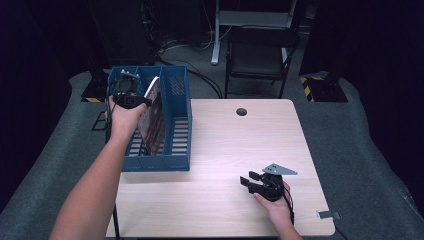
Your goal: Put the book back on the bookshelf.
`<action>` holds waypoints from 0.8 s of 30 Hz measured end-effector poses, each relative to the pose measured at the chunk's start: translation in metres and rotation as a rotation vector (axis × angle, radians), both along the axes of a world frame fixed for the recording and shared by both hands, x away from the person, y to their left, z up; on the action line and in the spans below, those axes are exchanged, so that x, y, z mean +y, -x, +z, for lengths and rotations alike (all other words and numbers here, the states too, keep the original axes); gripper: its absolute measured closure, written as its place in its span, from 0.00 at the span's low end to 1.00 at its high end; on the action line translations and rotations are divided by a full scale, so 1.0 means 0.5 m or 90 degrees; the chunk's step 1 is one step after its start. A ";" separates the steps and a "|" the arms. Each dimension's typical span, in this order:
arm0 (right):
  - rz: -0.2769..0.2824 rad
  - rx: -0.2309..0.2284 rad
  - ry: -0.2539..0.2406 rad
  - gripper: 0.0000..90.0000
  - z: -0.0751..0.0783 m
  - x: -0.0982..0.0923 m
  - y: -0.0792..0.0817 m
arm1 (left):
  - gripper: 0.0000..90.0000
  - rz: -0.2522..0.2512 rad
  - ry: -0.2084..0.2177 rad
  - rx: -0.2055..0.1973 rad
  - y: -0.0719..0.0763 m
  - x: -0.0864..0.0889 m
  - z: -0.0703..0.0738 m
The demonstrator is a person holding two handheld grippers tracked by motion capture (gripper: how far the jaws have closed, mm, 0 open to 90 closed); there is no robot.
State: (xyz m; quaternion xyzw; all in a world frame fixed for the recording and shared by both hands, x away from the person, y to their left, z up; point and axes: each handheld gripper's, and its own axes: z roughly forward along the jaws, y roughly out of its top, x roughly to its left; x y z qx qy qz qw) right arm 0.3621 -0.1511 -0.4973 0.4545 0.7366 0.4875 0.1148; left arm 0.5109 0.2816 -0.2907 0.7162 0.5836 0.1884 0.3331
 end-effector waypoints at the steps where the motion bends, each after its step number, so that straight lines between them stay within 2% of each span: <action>1: -0.001 0.000 0.000 0.56 0.000 0.000 0.000 | 0.85 -0.001 -0.002 0.003 0.003 0.000 0.002; 5: -0.001 0.000 0.001 0.56 0.000 0.000 0.000 | 0.85 -0.014 -0.006 0.011 0.012 0.004 0.005; 7: -0.001 -0.001 0.002 0.56 0.000 0.000 0.000 | 0.85 -0.010 -0.004 0.008 0.014 0.002 0.005; 8: 0.000 0.002 0.001 0.56 0.000 0.000 0.001 | 0.85 -0.019 -0.009 0.014 0.016 0.004 0.007; 11: -0.002 0.006 0.000 0.56 -0.001 0.001 0.002 | 0.83 -0.024 -0.002 0.015 0.023 0.004 0.013; 17: -0.003 0.002 0.000 0.56 -0.001 -0.001 0.000 | 0.82 -0.033 -0.010 0.021 0.033 0.004 0.018; 24: -0.003 0.002 0.000 0.56 -0.002 -0.002 0.001 | 0.81 -0.046 -0.010 0.014 0.055 0.008 0.016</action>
